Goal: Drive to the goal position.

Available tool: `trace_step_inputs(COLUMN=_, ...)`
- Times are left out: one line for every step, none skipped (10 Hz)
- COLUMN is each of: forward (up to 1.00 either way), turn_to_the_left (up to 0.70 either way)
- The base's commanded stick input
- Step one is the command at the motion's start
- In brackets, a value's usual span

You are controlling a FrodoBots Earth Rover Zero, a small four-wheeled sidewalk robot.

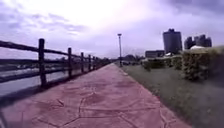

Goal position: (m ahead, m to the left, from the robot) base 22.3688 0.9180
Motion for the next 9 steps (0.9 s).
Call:
trace_step_inputs(forward=1.00, turn_to_the_left=0.06)
trace_step_inputs(forward=1.00, turn_to_the_left=0.17)
trace_step_inputs(forward=1.00, turn_to_the_left=0.34)
trace_step_inputs(forward=1.00, turn_to_the_left=0.07)
trace_step_inputs(forward=1.00, turn_to_the_left=0.00)
trace_step_inputs(forward=1.00, turn_to_the_left=0.00)
trace_step_inputs(forward=1.00, turn_to_the_left=0.00)
trace_step_inputs(forward=1.00, turn_to_the_left=0.00)
trace_step_inputs(forward=1.00, turn_to_the_left=0.00)
